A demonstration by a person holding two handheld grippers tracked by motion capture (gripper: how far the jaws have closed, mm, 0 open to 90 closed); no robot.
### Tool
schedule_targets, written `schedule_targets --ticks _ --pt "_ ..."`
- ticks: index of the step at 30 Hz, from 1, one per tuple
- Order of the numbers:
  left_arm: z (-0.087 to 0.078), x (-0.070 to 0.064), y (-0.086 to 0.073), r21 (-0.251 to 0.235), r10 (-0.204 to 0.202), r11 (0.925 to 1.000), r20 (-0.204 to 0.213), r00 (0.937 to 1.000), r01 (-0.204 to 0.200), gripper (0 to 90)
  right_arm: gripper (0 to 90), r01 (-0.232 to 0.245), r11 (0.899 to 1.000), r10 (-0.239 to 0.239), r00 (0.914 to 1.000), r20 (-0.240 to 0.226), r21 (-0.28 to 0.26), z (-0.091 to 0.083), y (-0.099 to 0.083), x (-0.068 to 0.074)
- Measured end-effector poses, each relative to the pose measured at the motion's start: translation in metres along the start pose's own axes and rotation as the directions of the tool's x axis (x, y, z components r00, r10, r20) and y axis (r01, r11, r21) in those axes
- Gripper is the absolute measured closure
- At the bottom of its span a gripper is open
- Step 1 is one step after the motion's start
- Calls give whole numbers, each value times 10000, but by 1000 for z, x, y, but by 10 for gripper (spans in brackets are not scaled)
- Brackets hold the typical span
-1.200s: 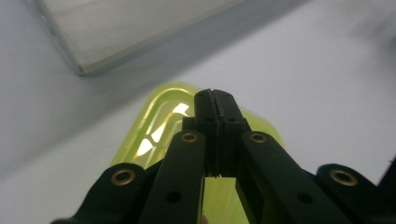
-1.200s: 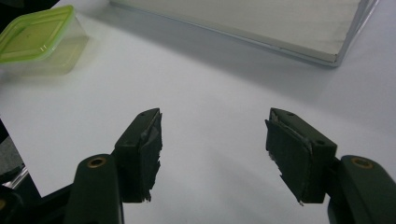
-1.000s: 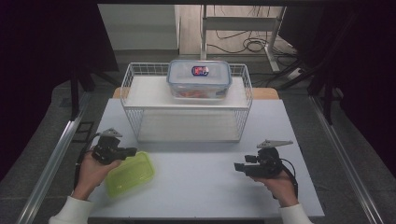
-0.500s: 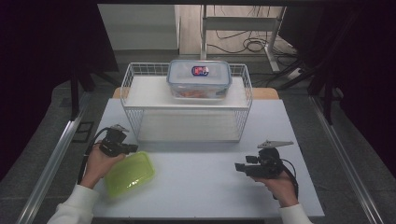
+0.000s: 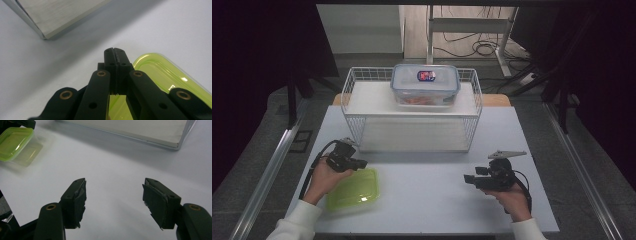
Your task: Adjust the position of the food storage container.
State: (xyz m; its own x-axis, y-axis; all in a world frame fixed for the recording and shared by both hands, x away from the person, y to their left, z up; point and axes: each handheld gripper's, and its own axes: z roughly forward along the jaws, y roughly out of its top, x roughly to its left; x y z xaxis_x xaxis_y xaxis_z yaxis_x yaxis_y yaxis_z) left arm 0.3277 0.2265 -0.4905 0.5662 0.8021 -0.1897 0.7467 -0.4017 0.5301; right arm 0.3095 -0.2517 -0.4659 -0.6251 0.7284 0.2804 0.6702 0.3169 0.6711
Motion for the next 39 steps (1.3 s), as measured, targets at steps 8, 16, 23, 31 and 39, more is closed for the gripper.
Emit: schedule_targets --ticks 8,16,23,31,39 --pt "-48 14 -18 -904 -524 9946 -104 9986 513 897 353 -44 10000 44 10000 41 -25 0 -1 -1" --pt "-81 28 -66 -890 -1385 9873 -724 9877 1319 896 351 30 10000 -30 10000 -4 -18 1 0 3" --pt "-82 26 -101 -500 -1676 9853 -937 9814 1635 894 350 36 10000 -36 10000 -9 -19 0 0 4" --pt "-70 22 -122 189 -1754 9840 -701 9820 1771 891 349 19 10000 -19 10000 9 -26 -1 -1 4" --pt "-58 17 -118 549 -1564 9858 -472 9866 1589 895 349 0 10000 0 10000 21 32 0 -2 4"
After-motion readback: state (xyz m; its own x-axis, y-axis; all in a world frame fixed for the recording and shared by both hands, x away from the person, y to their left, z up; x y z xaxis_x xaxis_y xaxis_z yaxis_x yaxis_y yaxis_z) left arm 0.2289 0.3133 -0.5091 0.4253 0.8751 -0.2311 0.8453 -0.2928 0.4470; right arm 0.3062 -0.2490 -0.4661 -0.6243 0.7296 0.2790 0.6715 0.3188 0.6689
